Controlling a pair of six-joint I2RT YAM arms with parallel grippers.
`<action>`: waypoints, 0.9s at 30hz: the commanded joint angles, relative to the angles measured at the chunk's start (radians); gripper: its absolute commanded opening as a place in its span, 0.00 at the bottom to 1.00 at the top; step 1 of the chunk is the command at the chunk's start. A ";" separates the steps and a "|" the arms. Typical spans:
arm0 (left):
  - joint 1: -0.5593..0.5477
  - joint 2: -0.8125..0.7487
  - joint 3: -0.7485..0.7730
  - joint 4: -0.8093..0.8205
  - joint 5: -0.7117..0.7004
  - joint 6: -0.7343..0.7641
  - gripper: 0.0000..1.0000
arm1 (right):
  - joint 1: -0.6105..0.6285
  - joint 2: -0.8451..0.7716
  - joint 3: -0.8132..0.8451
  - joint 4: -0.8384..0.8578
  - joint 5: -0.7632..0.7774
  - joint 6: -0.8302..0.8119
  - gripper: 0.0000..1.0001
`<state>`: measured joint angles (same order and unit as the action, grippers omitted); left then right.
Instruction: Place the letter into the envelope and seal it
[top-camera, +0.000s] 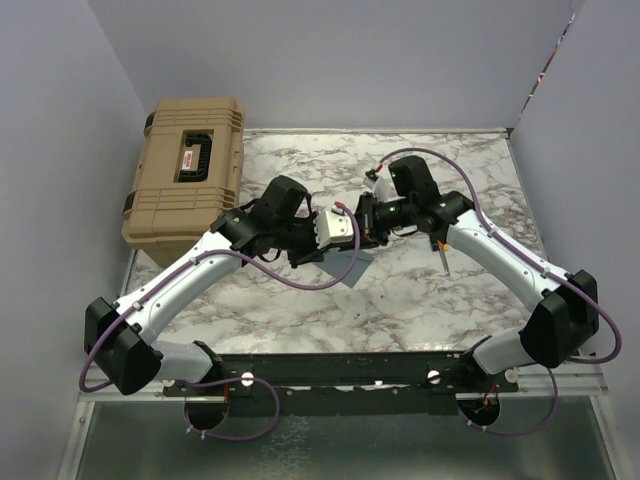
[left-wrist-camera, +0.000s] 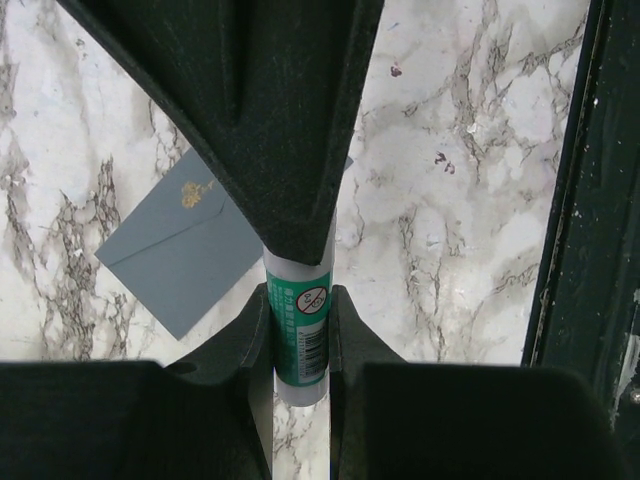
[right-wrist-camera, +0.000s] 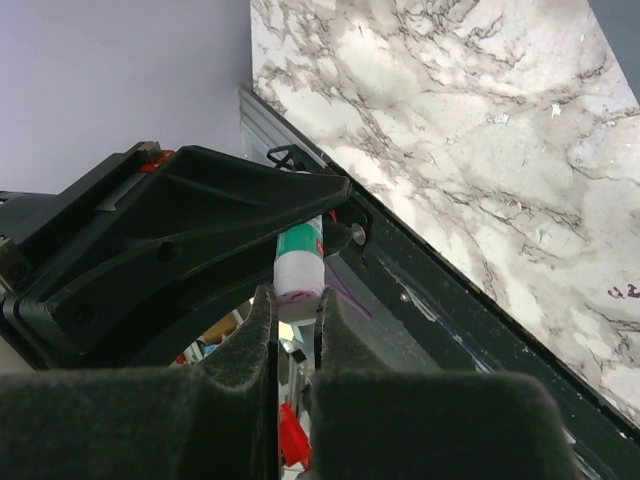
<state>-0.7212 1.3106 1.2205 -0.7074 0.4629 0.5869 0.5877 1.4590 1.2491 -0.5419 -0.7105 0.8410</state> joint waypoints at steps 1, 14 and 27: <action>-0.088 -0.037 0.104 0.526 0.251 0.001 0.00 | 0.119 0.112 -0.057 0.025 -0.018 0.045 0.00; -0.126 -0.095 -0.067 0.548 0.017 -0.110 0.00 | 0.109 0.074 -0.015 -0.056 0.116 0.017 0.00; -0.126 -0.201 -0.489 0.715 -0.141 -0.547 0.00 | 0.034 -0.205 0.023 -0.199 0.509 -0.070 0.63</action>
<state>-0.8467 1.1294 0.8120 -0.1638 0.3431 0.2340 0.6281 1.3396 1.2377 -0.6754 -0.4057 0.8120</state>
